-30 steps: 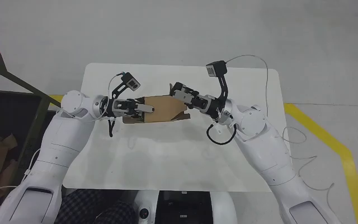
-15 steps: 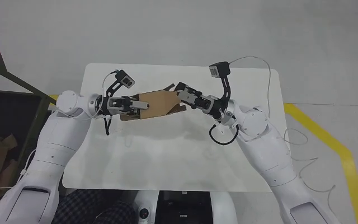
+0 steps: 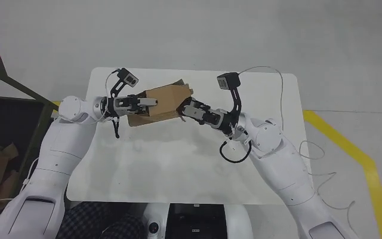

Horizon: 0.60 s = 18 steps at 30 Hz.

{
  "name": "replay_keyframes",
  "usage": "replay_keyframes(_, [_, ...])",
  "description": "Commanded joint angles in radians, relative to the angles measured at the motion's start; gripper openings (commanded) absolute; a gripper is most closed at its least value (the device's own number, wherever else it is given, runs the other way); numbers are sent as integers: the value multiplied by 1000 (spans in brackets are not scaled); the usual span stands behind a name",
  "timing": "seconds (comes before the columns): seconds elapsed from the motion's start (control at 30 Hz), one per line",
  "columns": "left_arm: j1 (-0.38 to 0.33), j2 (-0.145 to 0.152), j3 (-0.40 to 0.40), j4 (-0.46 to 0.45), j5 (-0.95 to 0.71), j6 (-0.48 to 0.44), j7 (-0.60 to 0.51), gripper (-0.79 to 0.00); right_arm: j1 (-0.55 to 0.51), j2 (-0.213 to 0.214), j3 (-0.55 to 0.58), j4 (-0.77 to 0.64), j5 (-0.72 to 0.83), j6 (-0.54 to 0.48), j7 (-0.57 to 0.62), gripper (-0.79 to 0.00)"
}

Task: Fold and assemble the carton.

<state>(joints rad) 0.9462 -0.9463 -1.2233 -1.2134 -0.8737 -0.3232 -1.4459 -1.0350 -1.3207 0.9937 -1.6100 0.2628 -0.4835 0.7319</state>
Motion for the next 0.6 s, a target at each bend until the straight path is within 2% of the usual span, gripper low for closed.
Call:
replay_keyframes(0.0, [-1,-2,-3,2,-10,-3,10,-785,-6,-1,-6,-7,1,3,1,0])
replay_keyframes(0.33, [-4,-12,-12,4,-28,-10,25,-785,-5,-11,-46,-5,14,-7,-20,0])
replay_keyframes(0.57, [-1,-12,-37,16,-66,27,-13,-785,-14,3,25,32,-15,-1,-21,0])
